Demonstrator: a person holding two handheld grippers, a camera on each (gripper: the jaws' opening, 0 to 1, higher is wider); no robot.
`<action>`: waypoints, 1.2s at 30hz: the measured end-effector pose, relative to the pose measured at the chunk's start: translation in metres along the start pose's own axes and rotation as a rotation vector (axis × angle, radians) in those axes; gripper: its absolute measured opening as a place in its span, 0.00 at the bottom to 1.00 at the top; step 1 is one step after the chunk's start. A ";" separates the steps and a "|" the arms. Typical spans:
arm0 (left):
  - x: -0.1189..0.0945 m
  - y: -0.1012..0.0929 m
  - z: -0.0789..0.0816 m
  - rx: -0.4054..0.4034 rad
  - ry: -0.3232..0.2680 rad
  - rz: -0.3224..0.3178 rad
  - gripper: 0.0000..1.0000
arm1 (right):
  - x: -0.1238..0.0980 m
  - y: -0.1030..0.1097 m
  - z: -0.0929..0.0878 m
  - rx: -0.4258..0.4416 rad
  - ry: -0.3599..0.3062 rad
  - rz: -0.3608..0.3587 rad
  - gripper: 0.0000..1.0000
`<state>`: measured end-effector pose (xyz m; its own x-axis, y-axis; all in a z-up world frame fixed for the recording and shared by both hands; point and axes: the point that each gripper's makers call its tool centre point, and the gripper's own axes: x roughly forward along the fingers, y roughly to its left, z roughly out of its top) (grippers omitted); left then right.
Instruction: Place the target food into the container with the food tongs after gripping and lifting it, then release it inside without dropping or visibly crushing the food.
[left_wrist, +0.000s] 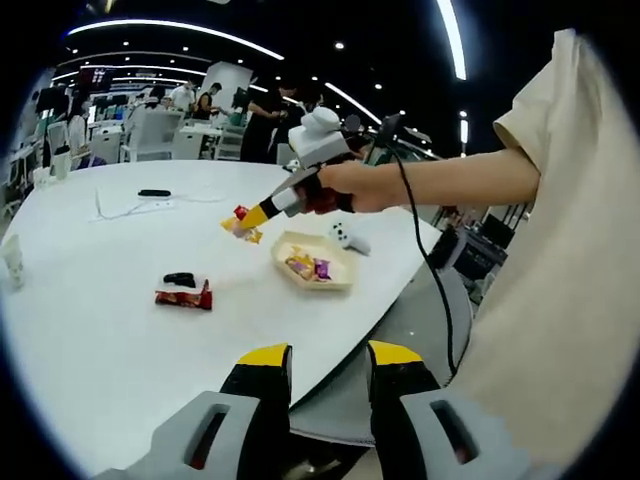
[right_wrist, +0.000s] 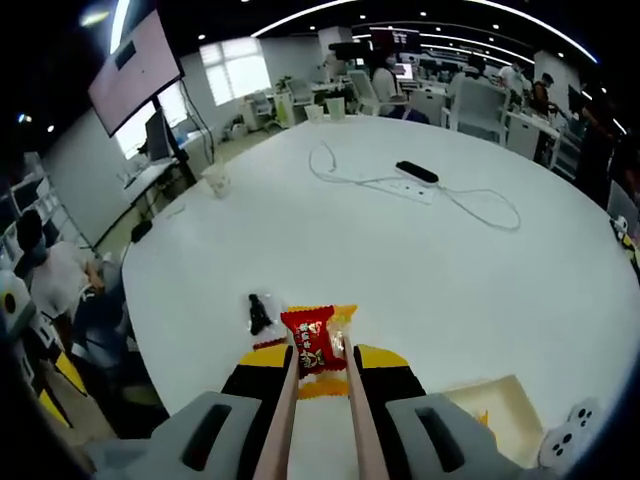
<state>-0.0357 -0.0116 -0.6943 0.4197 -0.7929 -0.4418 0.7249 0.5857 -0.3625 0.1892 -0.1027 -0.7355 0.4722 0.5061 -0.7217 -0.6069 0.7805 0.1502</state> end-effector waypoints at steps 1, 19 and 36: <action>0.000 0.000 0.000 0.001 0.001 -0.001 0.28 | -0.001 0.001 0.001 0.000 -0.003 0.000 0.23; -0.001 -0.003 0.001 0.013 -0.006 0.009 0.28 | -0.016 0.001 0.000 0.013 -0.026 -0.002 0.23; -0.001 -0.007 0.004 0.031 0.005 0.005 0.28 | -0.026 0.000 0.006 0.006 -0.052 0.003 0.23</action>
<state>-0.0385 -0.0155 -0.6884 0.4209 -0.7890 -0.4476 0.7393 0.5843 -0.3348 0.1807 -0.1142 -0.7127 0.5030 0.5272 -0.6849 -0.6050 0.7807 0.1566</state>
